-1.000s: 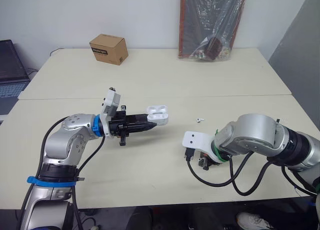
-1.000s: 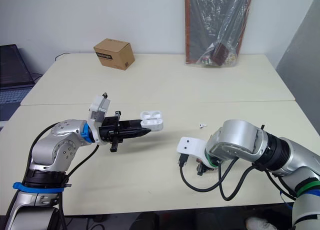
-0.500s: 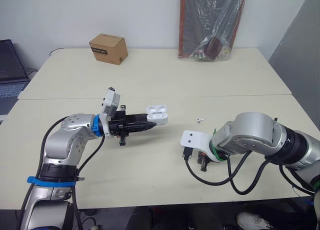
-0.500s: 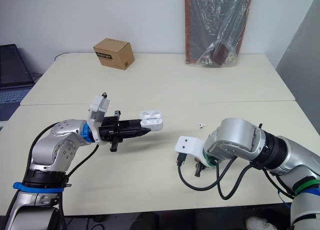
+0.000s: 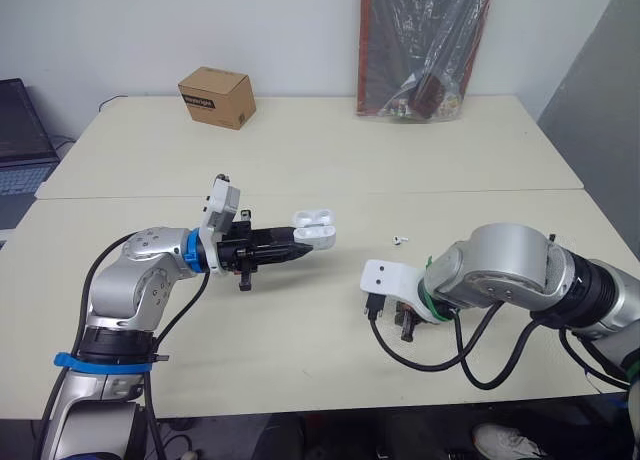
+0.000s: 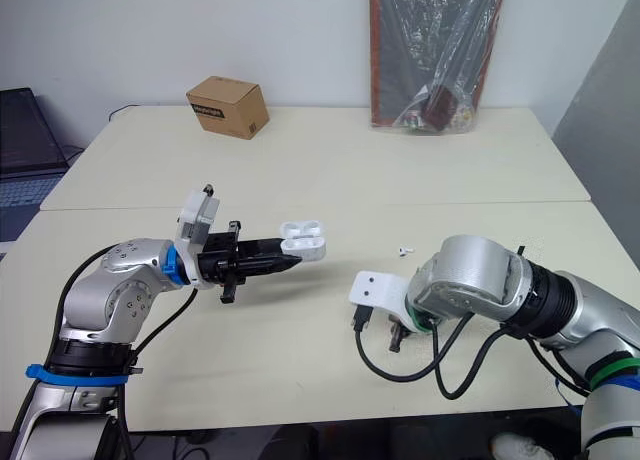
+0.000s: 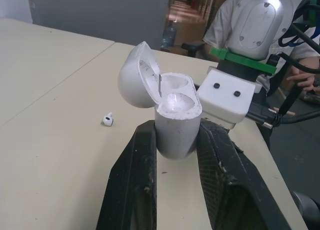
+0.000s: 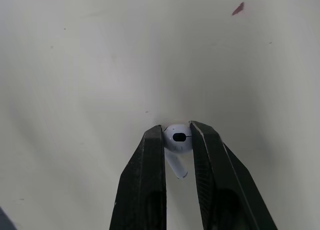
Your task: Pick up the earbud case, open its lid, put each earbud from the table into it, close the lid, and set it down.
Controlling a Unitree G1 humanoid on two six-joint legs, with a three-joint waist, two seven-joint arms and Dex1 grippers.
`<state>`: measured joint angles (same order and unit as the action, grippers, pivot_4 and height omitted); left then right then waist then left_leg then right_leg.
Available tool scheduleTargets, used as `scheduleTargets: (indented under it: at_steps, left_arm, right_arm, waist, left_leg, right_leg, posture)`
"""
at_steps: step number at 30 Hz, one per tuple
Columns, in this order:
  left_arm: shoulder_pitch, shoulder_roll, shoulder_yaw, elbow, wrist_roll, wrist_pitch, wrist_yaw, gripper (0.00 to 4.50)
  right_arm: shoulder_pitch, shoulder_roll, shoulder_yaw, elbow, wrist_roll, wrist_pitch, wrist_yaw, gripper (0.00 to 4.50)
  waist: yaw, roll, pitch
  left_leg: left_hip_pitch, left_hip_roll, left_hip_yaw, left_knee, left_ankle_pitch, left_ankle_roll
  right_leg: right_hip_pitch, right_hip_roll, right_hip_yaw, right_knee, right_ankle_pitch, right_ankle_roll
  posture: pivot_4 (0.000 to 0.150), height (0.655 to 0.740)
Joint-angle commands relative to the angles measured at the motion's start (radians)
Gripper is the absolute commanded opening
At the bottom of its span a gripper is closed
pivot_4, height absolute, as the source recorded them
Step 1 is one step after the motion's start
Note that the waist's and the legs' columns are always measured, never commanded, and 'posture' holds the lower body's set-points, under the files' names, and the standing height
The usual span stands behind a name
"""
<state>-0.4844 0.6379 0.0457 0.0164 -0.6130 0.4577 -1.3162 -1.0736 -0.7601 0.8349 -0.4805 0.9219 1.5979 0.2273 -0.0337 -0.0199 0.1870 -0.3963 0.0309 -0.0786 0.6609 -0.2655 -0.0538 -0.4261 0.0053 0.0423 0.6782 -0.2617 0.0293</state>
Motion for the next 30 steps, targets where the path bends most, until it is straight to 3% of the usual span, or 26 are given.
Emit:
scheduleTargets:
  at_steps: [1, 4, 8, 13, 18, 21, 30]
  left_arm:
    - [0.000, -0.013, 0.023, 0.001, 0.002, -0.035, 0.018, 0.82]
    - [0.008, -0.022, 0.030, 0.015, 0.010, -0.061, 0.031, 0.82]
    - [0.012, -0.044, 0.036, 0.037, 0.020, -0.103, 0.051, 0.82]
    - [0.022, -0.061, 0.035, 0.056, 0.028, -0.135, 0.056, 0.82]
    - [0.023, -0.073, 0.033, 0.070, 0.030, -0.158, 0.058, 0.82]
    - [0.017, -0.075, 0.033, 0.079, 0.031, -0.162, 0.056, 0.82]
    - [0.000, -0.083, 0.027, 0.082, 0.031, -0.157, 0.058, 0.82]
  right_arm:
    - [0.070, -0.054, -0.159, -0.068, -0.066, -0.115, 0.058, 0.37]
    - [0.222, -0.033, -0.404, -0.073, -0.021, -0.181, 0.086, 0.37]
    - [0.411, 0.118, -0.743, -0.077, 0.132, -0.188, 0.039, 0.37]
    - [0.519, 0.324, -0.951, -0.032, 0.389, -0.221, -0.141, 0.37]
    - [0.533, 0.441, -0.990, -0.007, 0.561, -0.355, -0.330, 0.37]
    - [0.526, 0.466, -0.984, -0.022, 0.572, -0.437, -0.374, 0.37]
    - [0.527, 0.454, -0.874, -0.120, 0.318, -0.608, -0.285, 0.37]
  waist:
    - [0.003, 0.000, 0.000]
    - [0.003, 0.000, 0.000]
    - [0.004, -0.001, 0.000]
    - [0.002, 0.000, 0.000]
    - [0.001, 0.000, 0.000]
    - [0.000, 0.000, 0.000]
    - [0.001, 0.000, 0.000]
  left_leg:
    - [0.000, 0.000, 0.000, 0.000, 0.000, 0.000]
    - [-0.001, 0.000, 0.000, 0.000, 0.000, 0.000]
    - [-0.001, 0.000, 0.001, 0.000, 0.000, 0.000]
    - [0.000, 0.000, 0.001, 0.000, 0.000, 0.000]
    - [0.001, 0.001, 0.001, 0.000, 0.000, 0.000]
    - [0.001, 0.001, 0.001, 0.000, 0.000, 0.000]
    - [0.001, 0.001, 0.001, -0.001, 0.000, 0.000]
  right_leg:
    - [0.000, 0.000, 0.000, -0.001, 0.000, 0.000]
    - [0.001, 0.000, 0.000, -0.002, 0.000, 0.000]
    - [0.000, 0.000, 0.000, -0.002, 0.000, 0.000]
    - [0.001, 0.001, 0.001, 0.000, 0.000, 0.000]
    - [0.001, 0.001, 0.001, 0.001, 0.000, 0.000]
    - [0.001, 0.001, 0.001, 0.001, 0.000, 0.000]
    - [0.001, 0.001, 0.001, 0.000, 0.000, 0.000]
  posture:
    - [0.150, 0.7400]
    - [0.150, 0.7400]
    - [0.150, 0.7400]
    - [0.150, 0.7400]
    - [0.150, 0.7400]
    - [0.150, 0.7400]
    - [0.150, 0.7400]
